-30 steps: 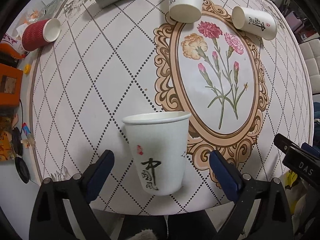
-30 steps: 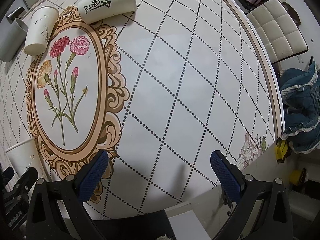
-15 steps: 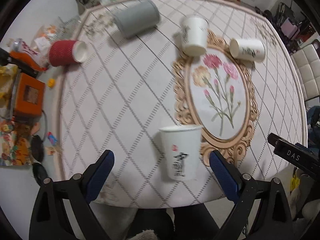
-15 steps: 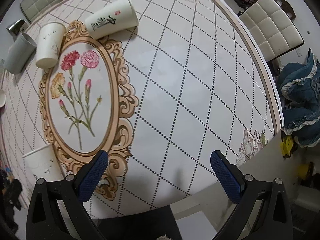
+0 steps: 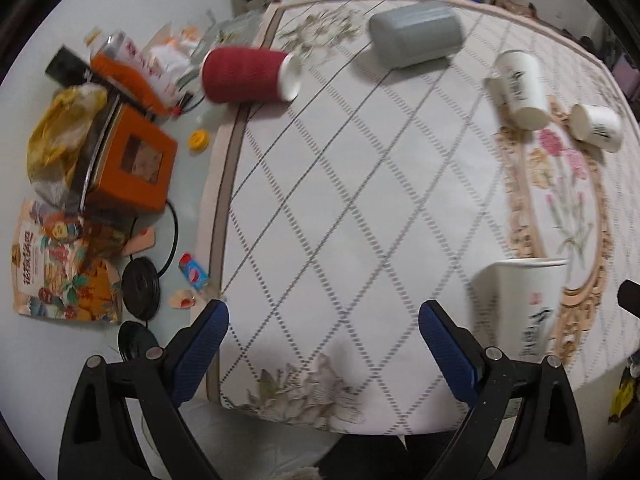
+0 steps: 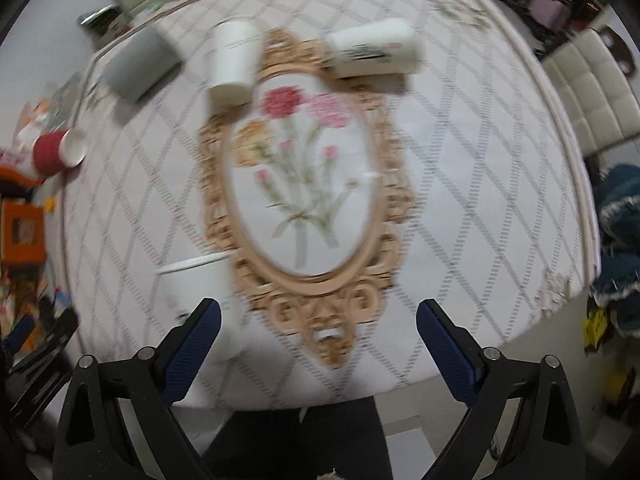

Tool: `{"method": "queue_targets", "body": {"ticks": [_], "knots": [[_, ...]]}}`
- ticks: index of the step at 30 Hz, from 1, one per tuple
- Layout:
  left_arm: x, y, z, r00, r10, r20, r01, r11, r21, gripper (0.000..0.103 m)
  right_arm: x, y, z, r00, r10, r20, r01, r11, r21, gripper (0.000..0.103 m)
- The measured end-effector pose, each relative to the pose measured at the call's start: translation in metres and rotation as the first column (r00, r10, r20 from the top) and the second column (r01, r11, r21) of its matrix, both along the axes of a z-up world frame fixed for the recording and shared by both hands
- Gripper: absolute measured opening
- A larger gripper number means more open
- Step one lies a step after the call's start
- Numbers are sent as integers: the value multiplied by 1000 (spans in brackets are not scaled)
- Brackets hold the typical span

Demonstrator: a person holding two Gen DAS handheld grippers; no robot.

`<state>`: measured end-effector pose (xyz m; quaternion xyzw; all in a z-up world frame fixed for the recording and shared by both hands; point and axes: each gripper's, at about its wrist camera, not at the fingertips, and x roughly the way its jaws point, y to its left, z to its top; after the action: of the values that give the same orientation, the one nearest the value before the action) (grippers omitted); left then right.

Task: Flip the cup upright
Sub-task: 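Grasp the white cup with the right gripper while the left gripper releases it, then rotate the white cup opening-up with the right gripper and lower it to the table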

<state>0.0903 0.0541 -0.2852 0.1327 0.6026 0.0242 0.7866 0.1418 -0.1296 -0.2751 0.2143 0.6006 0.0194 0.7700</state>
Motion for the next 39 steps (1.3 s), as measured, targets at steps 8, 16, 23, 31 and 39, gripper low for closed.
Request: {"method": "queue_targets", "body": {"ticks": [8, 16, 23, 31, 39], "knots": [[5, 30, -25, 999, 32, -43, -32, 999, 0, 102, 22, 65, -7, 991, 128, -37, -129, 991, -23, 91], [6, 42, -42, 995, 49, -84, -48, 999, 13, 102, 38, 102, -30, 977, 195, -88, -197, 980, -11, 76], [5, 44, -53, 991, 51, -123, -52, 999, -6, 102, 39, 105, -39, 977, 199, -77, -199, 980, 0, 62], [14, 35, -57, 983, 49, -175, -59, 997, -52, 102, 35, 76, -32, 992, 125, -7, -125, 991, 40, 61], [40, 24, -54, 981, 55, -186, -72, 993, -90, 102, 46, 45, -8, 985, 12, 175, -16, 1000, 17, 61]]}}
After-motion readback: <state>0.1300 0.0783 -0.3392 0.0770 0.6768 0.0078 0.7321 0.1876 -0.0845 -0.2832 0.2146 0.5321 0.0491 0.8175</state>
